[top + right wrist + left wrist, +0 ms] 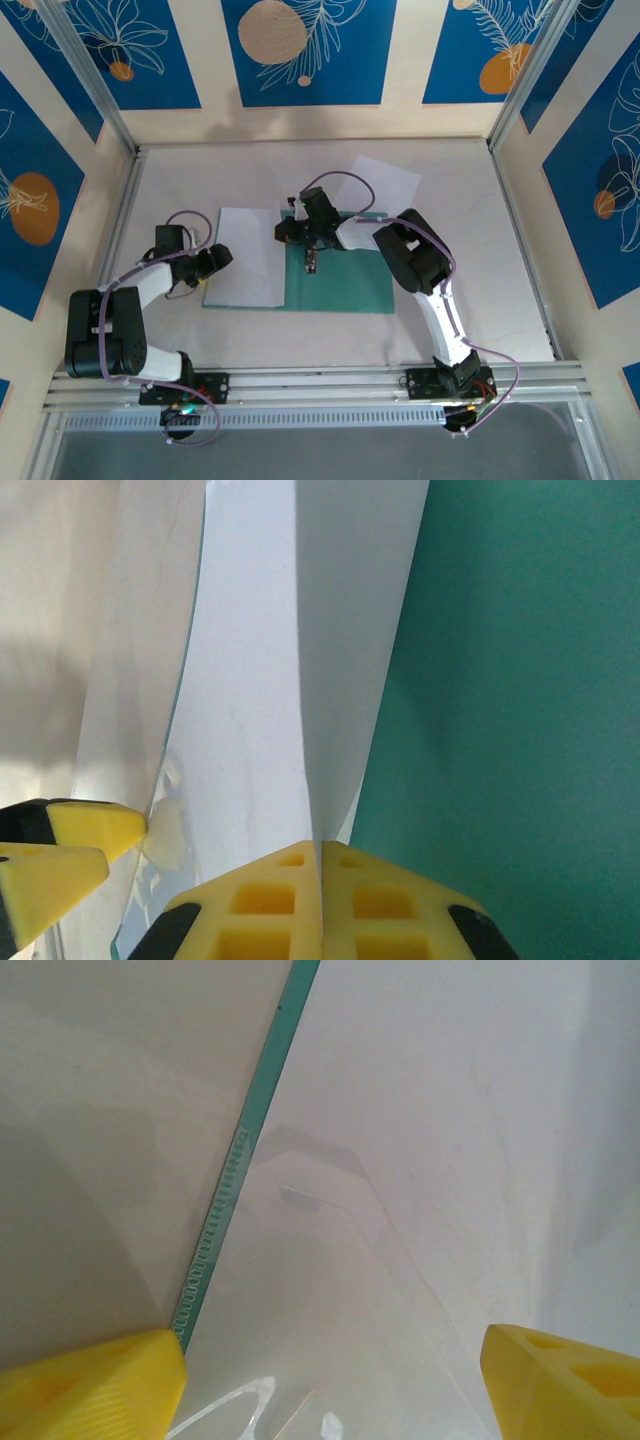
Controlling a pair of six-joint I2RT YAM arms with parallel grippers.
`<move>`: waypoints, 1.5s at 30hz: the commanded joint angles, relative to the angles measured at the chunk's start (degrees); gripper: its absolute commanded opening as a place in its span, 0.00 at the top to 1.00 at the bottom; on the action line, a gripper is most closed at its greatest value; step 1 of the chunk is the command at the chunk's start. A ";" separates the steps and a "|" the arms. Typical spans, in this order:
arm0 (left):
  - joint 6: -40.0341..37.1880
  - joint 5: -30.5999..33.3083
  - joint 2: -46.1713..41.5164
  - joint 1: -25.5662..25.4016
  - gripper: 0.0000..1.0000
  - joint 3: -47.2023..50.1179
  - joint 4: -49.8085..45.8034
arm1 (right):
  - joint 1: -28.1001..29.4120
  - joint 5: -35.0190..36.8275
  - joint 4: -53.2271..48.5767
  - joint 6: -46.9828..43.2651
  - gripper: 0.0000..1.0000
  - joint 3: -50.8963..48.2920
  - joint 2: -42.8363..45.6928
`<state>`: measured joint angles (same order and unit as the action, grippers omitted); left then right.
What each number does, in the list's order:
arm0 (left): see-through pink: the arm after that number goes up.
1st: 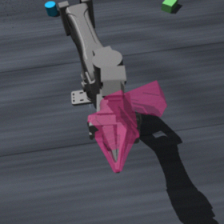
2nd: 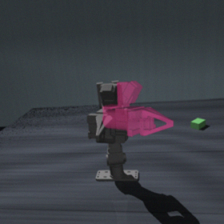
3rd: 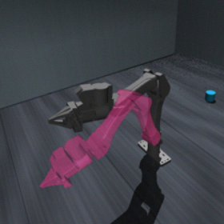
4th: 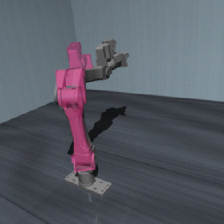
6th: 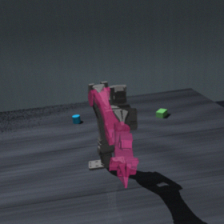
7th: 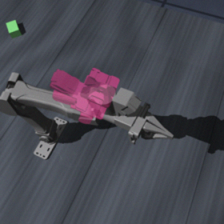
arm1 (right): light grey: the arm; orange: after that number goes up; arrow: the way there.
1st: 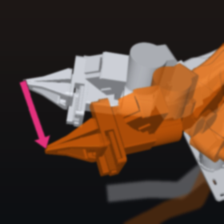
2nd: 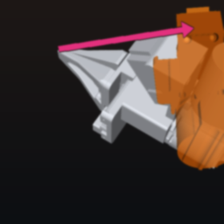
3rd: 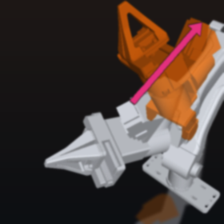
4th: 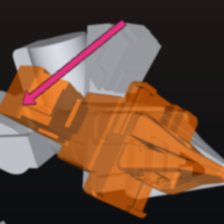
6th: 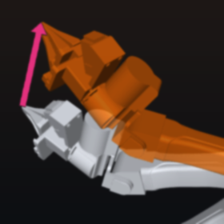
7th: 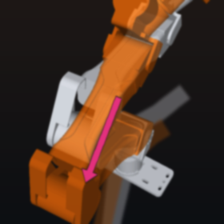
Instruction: Put the files into the folder
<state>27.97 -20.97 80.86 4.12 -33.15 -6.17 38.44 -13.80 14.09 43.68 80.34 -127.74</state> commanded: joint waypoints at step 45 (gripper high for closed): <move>-3.19 15.97 -5.71 -14.17 0.20 -14.27 -15.38 | -10.81 3.38 -15.16 -10.65 0.55 -24.81 31.05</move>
<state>26.37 -7.99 73.23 -6.61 -45.06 -19.44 28.14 -10.87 -0.93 32.67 58.61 -98.78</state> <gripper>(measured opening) 0.803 0.451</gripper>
